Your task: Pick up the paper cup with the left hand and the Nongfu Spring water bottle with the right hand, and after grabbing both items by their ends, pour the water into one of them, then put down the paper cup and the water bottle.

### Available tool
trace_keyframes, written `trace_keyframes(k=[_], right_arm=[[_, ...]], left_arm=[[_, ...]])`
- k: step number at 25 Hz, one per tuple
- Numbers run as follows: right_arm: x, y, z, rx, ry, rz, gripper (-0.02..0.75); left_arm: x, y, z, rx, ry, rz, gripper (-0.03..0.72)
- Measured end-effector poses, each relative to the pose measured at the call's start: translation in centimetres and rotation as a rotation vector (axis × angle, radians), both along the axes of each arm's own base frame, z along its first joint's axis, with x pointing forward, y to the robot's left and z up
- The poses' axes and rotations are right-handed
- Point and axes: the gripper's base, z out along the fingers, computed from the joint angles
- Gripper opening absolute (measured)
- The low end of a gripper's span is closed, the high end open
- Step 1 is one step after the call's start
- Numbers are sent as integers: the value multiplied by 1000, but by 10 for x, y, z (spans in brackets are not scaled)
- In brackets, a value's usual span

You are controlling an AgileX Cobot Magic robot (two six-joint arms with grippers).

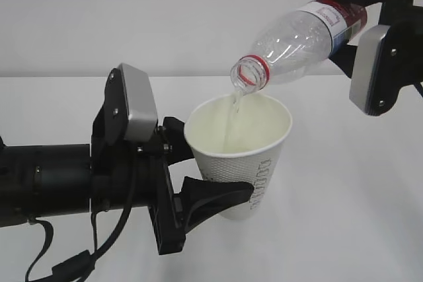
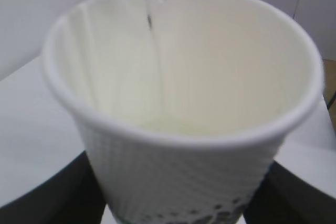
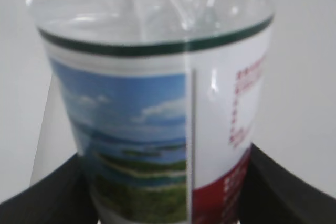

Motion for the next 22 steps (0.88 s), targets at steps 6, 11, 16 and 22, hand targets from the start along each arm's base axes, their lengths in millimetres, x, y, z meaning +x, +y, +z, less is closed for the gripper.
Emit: trace_keyframes(k=[6,11,16,22], right_arm=[[0,0,0,0,0,0,503],[0,0,0,1,-1,1,503],[0,0,1,1,-2,1,503],[0,0,1,1,-2,1,503]], left_arm=[[-1,0,-1,8,-7,-16,515],[-1,0,-1,8,-7,-16,514],[-1,0,-2,23,-6,-12,514],[-1,0,-2,26,-7,-14,514]])
